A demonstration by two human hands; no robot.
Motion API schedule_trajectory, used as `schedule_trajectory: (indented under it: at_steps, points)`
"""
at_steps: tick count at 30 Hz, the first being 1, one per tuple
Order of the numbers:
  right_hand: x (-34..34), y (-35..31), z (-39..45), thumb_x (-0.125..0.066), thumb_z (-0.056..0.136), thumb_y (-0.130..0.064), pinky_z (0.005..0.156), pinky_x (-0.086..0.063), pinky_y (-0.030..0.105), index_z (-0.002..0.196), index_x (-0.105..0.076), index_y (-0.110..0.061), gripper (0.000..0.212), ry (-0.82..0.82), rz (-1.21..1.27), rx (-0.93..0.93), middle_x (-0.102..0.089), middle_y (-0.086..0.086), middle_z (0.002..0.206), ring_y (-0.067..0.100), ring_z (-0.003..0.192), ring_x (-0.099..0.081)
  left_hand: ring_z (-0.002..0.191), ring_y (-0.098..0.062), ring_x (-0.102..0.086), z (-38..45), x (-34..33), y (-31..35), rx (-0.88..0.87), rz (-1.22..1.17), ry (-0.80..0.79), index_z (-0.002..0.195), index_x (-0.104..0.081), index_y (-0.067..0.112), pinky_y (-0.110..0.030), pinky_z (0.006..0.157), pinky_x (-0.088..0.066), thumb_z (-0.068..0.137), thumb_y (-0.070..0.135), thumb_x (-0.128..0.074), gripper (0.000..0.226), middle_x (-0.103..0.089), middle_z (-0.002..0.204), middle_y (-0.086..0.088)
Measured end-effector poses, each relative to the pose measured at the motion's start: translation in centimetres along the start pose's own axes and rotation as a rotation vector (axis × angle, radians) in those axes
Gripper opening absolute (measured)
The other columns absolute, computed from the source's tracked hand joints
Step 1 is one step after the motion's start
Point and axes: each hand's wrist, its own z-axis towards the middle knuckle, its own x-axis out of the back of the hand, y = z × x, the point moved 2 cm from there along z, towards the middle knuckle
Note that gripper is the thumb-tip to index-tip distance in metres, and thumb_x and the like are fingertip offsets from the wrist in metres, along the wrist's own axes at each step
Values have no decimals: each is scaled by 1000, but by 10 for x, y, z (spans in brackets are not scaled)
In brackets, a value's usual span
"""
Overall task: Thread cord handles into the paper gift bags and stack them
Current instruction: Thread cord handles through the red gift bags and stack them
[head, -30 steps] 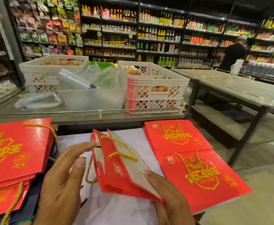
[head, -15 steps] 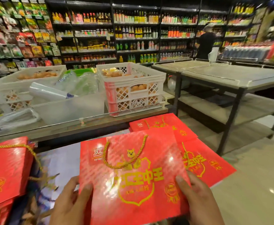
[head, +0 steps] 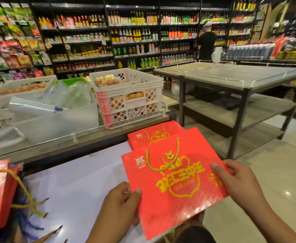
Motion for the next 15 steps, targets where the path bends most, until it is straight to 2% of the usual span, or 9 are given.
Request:
schedule_trajectory:
  at_steps: [2,3,5,7,9,10,13,15]
  points:
    - [10,9,22,-70,93,-47,60,-53,39,74,-72,-21,32,49,-204,37,-70,-4,64,11,60,-66,57,-24,-68,19,-18,8,-48,117,-16,78,-58,15,-41,58,-56,98,43,-63,34,-72,65,-8]
    - [13,14,32,-68,93,-51,62,-54,41,74,-71,-23,34,75,-284,49,-69,-6,64,12,63,-65,60,-15,-68,26,-26,12,-77,204,-21,79,-59,16,-41,63,-56,98,46,-60,36,-72,66,-2]
    - [15,25,51,-62,93,-60,65,-55,41,76,-68,-27,38,87,-438,37,-67,-7,69,18,70,-66,59,0,-63,37,-39,20,-134,358,-34,75,-57,18,-27,61,-49,102,45,-55,38,-68,61,6]
    - [11,36,62,-53,92,-68,67,-56,40,80,-63,-29,42,45,-641,1,-67,-6,76,25,78,-68,68,-3,-62,47,-51,22,-176,514,-63,71,-51,21,-30,67,-48,104,45,-51,41,-65,68,7]
    - [6,43,65,-46,94,-69,70,-56,39,83,-58,-29,43,1,-815,-15,-69,-3,87,29,87,-69,84,-19,-66,54,-59,17,-162,690,-97,76,-49,23,-33,72,-51,102,52,-47,39,-66,83,4]
    - [4,45,64,-43,95,-68,70,-56,39,86,-57,-29,42,-15,-858,-6,-68,-3,92,28,89,-69,87,-23,-66,57,-62,13,-157,754,-102,79,-51,23,-34,74,-53,100,55,-45,39,-67,88,2]
    - [4,43,59,-41,97,-64,71,-55,38,97,-61,-32,39,-7,-888,62,-59,-5,100,24,94,-66,90,-21,-67,53,-63,12,-212,879,-61,89,-56,24,-34,75,-55,97,59,-42,38,-69,94,3]
    - [4,43,60,-47,96,-62,75,-53,38,113,-61,-34,35,20,-889,159,-56,-5,104,22,99,-63,99,-19,-65,48,-64,20,-334,991,10,105,-56,29,-34,81,-53,98,54,-41,30,-67,107,6]
